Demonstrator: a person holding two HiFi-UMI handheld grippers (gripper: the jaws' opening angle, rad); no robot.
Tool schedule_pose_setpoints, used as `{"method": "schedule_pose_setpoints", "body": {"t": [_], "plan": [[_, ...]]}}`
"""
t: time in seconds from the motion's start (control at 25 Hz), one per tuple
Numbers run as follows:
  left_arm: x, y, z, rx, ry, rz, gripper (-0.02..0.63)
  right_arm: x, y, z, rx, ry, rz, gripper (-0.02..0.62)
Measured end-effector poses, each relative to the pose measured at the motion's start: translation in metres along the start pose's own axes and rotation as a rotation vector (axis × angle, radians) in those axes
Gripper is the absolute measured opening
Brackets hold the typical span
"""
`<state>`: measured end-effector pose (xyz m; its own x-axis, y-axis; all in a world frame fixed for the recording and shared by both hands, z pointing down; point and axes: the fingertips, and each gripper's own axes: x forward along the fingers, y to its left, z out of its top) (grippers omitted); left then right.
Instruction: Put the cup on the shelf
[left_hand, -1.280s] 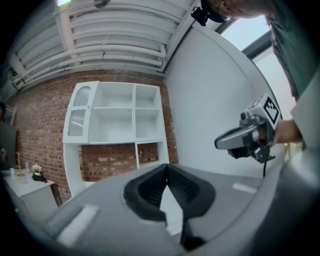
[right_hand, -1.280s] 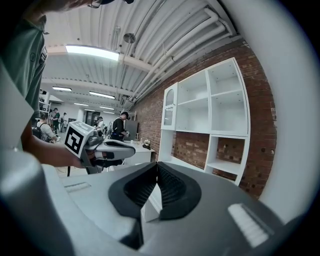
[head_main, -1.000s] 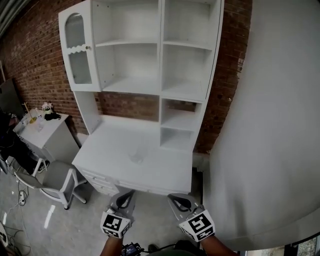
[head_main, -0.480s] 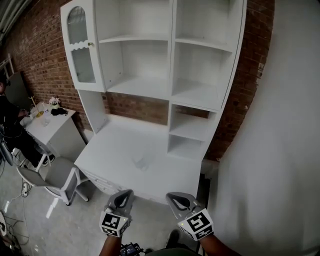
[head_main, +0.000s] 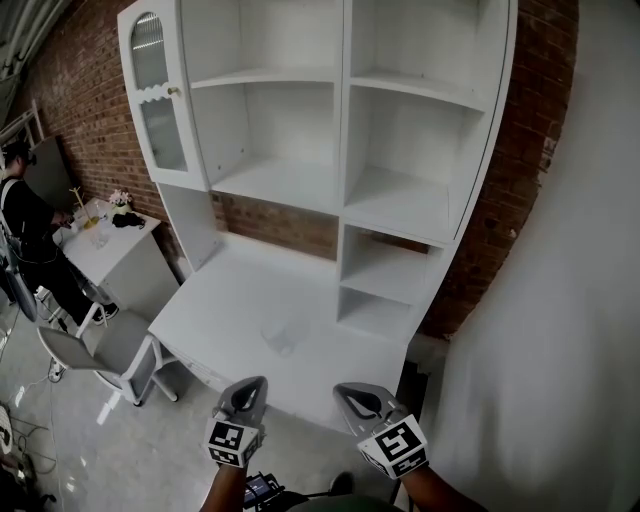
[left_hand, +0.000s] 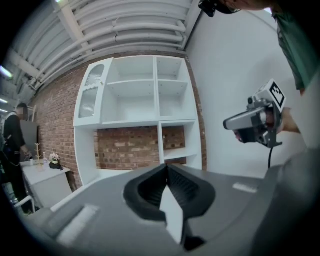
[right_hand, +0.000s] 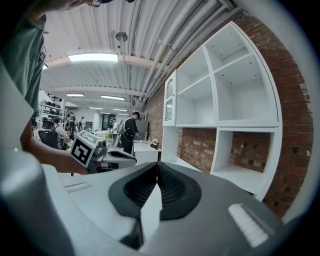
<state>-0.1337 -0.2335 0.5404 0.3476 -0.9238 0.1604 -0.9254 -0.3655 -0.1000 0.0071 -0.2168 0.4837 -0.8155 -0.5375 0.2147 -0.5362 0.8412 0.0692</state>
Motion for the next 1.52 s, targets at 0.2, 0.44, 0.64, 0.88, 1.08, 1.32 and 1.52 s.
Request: {"method": "schedule_pose_setpoints", "body": {"t": [0.2, 0.44, 0.64, 0.88, 1.08, 1.32, 1.52], "plan": [[0.023, 0.003, -0.006, 0.002, 0.021, 0.018, 0.002, 0.008, -0.021, -0.004, 0.009, -0.001, 0.019, 0.008], [0.049, 0.020, -0.020, -0.020, 0.030, 0.028, 0.002, 0.026, -0.037, -0.010, 0.015, 0.013, 0.017, 0.006], [0.075, 0.038, -0.040, -0.050, 0.059, 0.023, 0.003, 0.040, -0.050, -0.013, 0.015, 0.032, -0.005, 0.008], [0.110, 0.067, -0.056, -0.080, 0.077, 0.031, 0.003, 0.065, -0.063, -0.014, 0.028, 0.055, -0.019, 0.008], [0.132, 0.088, -0.088, -0.112, 0.125, 0.048, 0.003, 0.087, -0.065, -0.029, 0.056, 0.095, -0.014, 0.006], [0.153, 0.105, -0.126, -0.148, 0.173, 0.049, 0.040, 0.109, -0.069, -0.050, 0.082, 0.136, -0.009, 0.008], [0.170, 0.116, -0.163, -0.202, 0.231, 0.054, 0.077, 0.125, -0.069, -0.064, 0.099, 0.168, -0.003, 0.008]]}}
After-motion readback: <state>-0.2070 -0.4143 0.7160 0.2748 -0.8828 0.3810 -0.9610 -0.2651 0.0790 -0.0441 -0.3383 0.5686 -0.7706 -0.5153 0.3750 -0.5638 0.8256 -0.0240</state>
